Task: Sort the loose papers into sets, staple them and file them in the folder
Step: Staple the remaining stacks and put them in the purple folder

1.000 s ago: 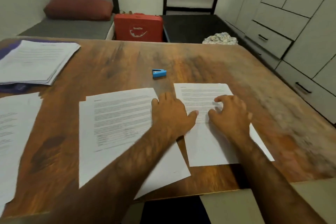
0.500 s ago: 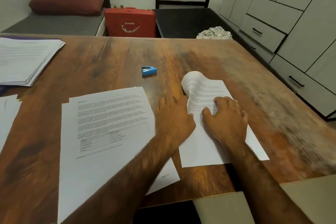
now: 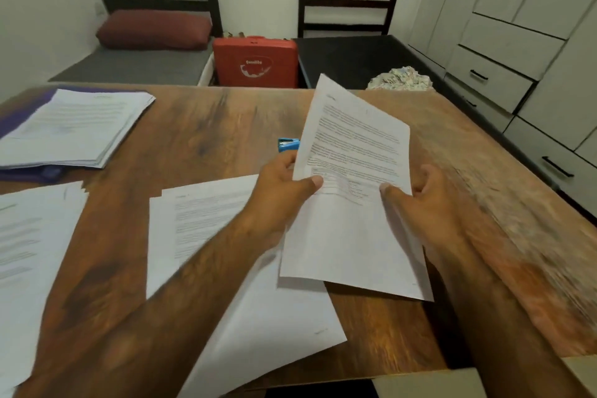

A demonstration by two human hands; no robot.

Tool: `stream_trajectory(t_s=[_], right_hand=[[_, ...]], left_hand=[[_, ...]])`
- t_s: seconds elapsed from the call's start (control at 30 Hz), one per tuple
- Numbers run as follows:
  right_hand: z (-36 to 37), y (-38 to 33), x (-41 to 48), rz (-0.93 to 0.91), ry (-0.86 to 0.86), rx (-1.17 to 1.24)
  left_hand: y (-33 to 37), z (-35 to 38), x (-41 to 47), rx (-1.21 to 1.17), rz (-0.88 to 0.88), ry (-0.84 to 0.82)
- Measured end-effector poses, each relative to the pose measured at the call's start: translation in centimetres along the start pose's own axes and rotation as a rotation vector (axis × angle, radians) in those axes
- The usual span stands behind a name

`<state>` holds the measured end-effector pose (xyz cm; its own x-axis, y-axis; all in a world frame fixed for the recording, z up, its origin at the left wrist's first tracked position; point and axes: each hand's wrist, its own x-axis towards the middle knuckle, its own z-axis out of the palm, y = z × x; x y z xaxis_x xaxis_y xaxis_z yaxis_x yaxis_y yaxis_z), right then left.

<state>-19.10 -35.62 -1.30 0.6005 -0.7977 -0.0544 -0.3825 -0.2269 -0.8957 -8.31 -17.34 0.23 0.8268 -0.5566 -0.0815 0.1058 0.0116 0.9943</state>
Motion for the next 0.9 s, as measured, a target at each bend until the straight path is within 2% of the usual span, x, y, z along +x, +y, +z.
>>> stream_trajectory(t_s=[0.17, 0.3, 0.5, 0.63, 0.73, 0.9], right_hand=[[2.6, -3.4, -1.6, 0.081, -0.285, 0.36], [7.9, -5.6, -4.1, 0.071, -0.519, 0.471], [16.4, -8.2, -8.9, -0.006, -0.697, 0.378], [19.9, -9.2, -12.5, -0.044, -0.818, 0.378], [21.1, -9.0, -14.2, 0.025, -0.874, 0.446], [21.7, -8.5, -14.4, 0.037, -0.853, 0.462]], left_hand=[[2.8, -7.2, -2.1, 0.006, 0.027, 0.052], [3.5, -13.9, -5.1, 0.078, 0.021, 0.195], [2.9, -22.3, -12.0, 0.044, -0.082, 0.392], [1.5, -26.2, -16.6, 0.048, -0.09, 0.505], [0.6, -27.5, -18.5, 0.047, -0.11, 0.546], [-0.3, -27.7, -19.1, 0.027, -0.111, 0.527]])
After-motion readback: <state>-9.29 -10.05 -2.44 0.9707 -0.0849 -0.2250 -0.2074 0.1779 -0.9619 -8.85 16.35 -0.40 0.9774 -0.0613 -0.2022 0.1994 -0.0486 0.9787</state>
